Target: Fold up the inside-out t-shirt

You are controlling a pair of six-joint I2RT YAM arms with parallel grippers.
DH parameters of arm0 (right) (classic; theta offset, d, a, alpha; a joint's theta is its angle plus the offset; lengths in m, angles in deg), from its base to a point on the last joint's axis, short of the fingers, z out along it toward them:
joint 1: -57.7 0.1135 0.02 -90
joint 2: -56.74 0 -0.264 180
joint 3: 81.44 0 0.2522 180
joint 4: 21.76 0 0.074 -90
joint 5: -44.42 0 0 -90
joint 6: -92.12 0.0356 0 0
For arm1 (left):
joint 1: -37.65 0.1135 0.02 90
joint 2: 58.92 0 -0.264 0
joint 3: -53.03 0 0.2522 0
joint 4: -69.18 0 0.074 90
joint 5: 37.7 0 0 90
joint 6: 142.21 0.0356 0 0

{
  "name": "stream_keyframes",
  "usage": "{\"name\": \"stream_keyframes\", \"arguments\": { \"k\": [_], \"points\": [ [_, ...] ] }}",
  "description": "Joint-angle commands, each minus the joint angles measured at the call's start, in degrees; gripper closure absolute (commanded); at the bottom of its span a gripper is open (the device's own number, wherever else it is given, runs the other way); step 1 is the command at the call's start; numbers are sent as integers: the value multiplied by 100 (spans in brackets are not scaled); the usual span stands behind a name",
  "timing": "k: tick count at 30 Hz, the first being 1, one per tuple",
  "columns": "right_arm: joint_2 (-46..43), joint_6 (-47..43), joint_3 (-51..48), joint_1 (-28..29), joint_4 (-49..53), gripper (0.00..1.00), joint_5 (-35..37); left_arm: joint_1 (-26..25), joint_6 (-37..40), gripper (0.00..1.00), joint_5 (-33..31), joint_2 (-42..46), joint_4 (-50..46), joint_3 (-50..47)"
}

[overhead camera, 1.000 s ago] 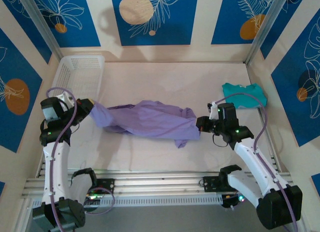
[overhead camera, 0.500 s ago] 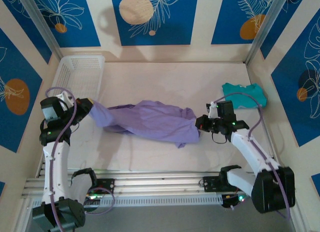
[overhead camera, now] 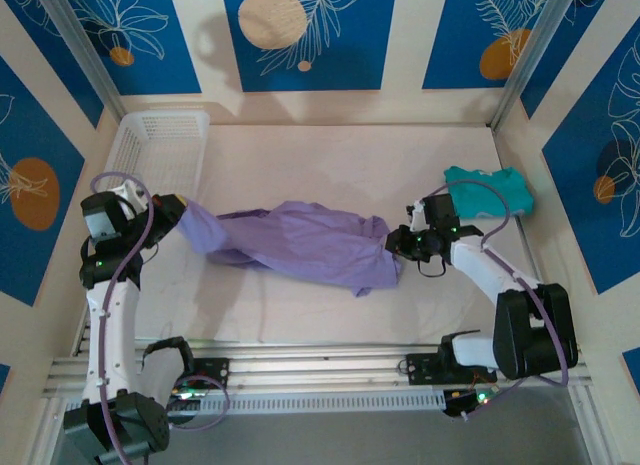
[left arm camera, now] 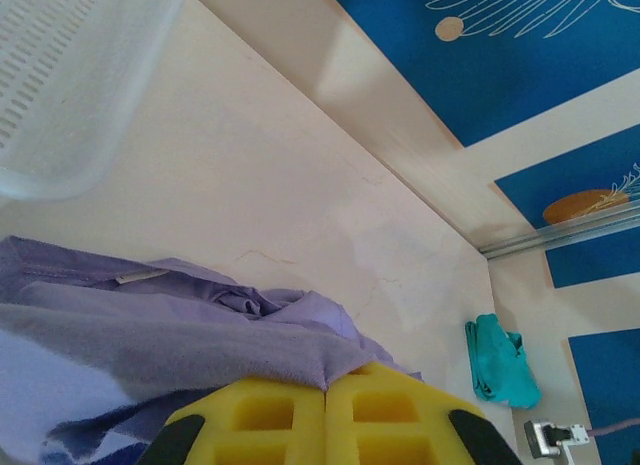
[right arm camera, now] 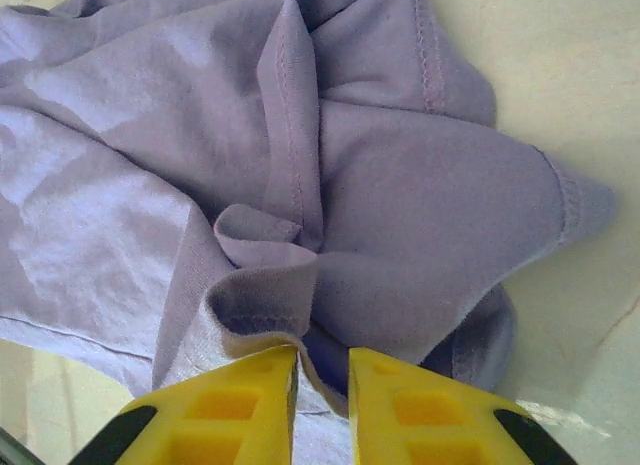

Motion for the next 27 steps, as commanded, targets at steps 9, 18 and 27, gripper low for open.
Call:
{"name": "stream_keyframes", "arguments": {
  "k": [9,18,27],
  "points": [
    [-126,186,-234,235,173,71,252,-40,8,100,69,1,224,-64],
    [-40,230,-326,392,178,65,406,-37,17,100,68,-8,226,-81],
    [-90,329,-512,506,204,63,640,-42,18,100,76,-25,242,-82]
  ]
}}
